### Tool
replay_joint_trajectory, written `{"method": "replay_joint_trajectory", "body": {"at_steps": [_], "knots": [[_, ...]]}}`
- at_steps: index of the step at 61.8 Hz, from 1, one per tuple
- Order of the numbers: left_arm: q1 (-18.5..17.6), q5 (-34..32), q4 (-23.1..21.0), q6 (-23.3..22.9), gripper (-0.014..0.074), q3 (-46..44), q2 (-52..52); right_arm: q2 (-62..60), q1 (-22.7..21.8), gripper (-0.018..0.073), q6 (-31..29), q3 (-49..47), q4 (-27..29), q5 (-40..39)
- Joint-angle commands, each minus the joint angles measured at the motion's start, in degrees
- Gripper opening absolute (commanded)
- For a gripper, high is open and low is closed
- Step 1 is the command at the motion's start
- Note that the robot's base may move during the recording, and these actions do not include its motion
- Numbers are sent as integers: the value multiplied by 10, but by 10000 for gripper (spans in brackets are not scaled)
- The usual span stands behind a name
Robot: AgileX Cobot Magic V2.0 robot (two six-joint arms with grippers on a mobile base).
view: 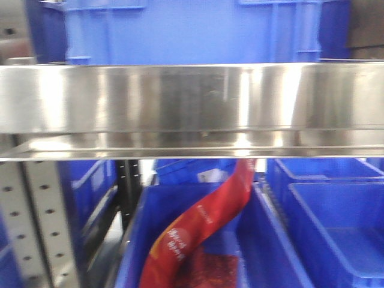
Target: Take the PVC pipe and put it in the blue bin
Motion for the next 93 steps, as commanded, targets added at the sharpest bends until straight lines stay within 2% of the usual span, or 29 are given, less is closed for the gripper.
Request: {"method": "replay_joint_trajectory", "body": {"at_steps": [1, 59, 80, 93], "knots": [[-2, -17, -2, 0, -111, 0, -2, 0, 0, -168, -3, -2, 0, -13], [-2, -17, -2, 0, -111, 0, -2, 0, 0, -168, -3, -2, 0, -13], [-2, -89, -2, 0, -111, 0, -2, 0, 0, -168, -3, -2, 0, -14], [-2, -88, -5, 0, -111, 0, -2, 0, 0, -168, -3, -2, 0, -15]]}}
